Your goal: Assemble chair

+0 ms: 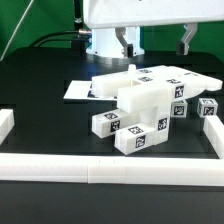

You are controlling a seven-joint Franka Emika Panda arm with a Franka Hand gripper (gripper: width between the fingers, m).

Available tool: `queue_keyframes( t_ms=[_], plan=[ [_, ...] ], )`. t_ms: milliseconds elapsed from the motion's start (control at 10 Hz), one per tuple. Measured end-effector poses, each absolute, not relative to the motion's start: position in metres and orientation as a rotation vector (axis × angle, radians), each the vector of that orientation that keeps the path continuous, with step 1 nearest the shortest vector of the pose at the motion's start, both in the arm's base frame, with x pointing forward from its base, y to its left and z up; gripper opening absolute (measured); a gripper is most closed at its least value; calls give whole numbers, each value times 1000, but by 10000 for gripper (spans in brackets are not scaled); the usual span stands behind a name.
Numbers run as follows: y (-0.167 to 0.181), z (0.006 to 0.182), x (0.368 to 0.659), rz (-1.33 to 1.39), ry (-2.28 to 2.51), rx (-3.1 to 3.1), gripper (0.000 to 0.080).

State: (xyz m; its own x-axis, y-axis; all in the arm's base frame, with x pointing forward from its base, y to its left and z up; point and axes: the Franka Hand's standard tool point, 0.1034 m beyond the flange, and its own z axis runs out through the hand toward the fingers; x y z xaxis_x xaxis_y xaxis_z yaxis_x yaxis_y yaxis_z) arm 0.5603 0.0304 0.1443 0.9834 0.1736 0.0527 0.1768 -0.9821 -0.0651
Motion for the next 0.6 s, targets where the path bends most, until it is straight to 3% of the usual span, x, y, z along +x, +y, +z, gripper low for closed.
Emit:
queue_keyframes(
  t_ms=[200, 400, 600],
  plan=[
    [14, 138, 525, -105, -593, -3010, 648],
    [-4, 132, 503, -119, -604, -3013, 648],
    [-5, 128, 502, -112, -573, -3022, 648]
  ],
)
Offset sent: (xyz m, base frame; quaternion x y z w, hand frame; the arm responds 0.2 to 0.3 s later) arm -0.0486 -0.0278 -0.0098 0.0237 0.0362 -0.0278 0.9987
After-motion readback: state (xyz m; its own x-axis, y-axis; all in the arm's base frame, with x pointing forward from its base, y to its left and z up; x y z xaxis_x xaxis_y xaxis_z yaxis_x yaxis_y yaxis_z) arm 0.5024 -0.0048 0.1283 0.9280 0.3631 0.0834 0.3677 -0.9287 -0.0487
